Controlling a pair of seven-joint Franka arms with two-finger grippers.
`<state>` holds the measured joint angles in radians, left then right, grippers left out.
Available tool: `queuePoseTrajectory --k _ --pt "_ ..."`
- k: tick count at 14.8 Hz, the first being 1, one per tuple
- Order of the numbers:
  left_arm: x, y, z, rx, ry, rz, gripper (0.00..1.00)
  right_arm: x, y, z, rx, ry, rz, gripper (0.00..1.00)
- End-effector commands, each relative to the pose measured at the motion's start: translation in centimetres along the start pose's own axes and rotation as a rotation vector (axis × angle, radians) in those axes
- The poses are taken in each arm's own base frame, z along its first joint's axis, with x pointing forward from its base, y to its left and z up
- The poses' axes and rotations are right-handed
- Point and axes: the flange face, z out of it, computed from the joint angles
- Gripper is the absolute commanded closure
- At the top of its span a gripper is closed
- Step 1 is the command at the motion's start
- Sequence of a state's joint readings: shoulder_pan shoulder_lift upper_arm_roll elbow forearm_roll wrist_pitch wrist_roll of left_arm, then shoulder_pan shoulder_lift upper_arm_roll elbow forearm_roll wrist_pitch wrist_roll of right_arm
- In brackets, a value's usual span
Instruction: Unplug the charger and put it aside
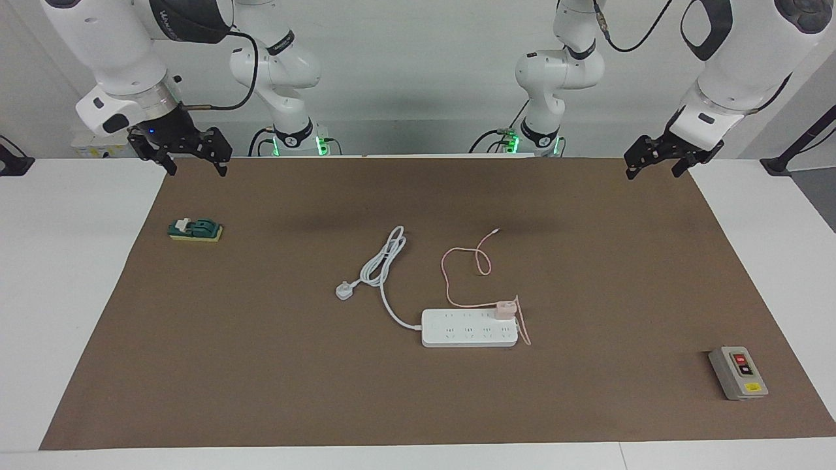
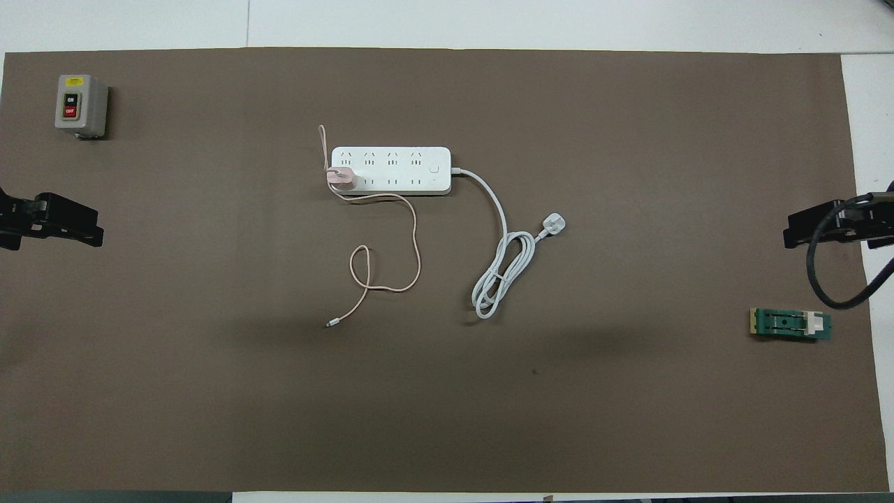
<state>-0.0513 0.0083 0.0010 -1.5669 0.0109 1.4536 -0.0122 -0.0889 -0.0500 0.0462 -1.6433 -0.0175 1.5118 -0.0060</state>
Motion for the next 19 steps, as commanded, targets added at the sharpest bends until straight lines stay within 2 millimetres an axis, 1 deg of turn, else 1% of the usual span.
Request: queuePoseTrajectory --k 1,6,9,11,13,14,15,16,17,18,19 --pt "0.1 0.3 -0.1 0.013 0.01 0.005 0.0 -0.4 0.2 -0.4 -0.008 0.005 -0.011 0.0" --pt "0.2 0.3 -0.1 0.013 0.007 0.005 0.0 -0.4 0.2 -0.4 -0.008 0.005 -0.011 0.0" --pt "-0.5 -0.4 0.5 0.011 -0.051 -0.024 0.0 -0.4 0.2 -0.4 -0.008 0.005 -0.01 0.0" --pt "-0.7 -0.5 0.2 0.011 -0.041 -0.047 0.0 -0.5 0.7 -0.3 -0.007 0.001 -0.001 0.0" --pt "-0.4 -0.3 0.3 0.004 -0.036 -0.127 0.0 -0.5 0.7 -0.2 -0.007 0.0 -0.001 0.0" --pt "-0.1 0.2 0.7 0.006 -0.044 -0.165 0.0 -0.5 0.6 -0.2 -0.007 0.0 -0.004 0.0" --pt "0.7 0.7 1.6 0.007 -0.063 -0.203 0.0 -0.4 0.4 -0.2 0.005 0.002 -0.005 0.0" --pt "2.0 1.2 3.1 0.014 -0.092 -0.273 0.0 -0.5 0.4 -0.1 0.008 0.0 -0.005 0.0" --pt "3.1 2.4 2.9 0.023 -0.079 -0.341 0.0 -0.5 0.2 0.0 0.008 -0.003 -0.006 0.0" --pt "4.7 3.7 3.4 0.032 -0.08 -0.397 0.0 -0.5 0.0 0.0 0.009 -0.003 -0.011 0.0" --pt "6.2 4.2 4.0 0.037 -0.088 -0.447 0.0 -0.7 -0.2 0.0 0.008 -0.003 -0.011 0.0"
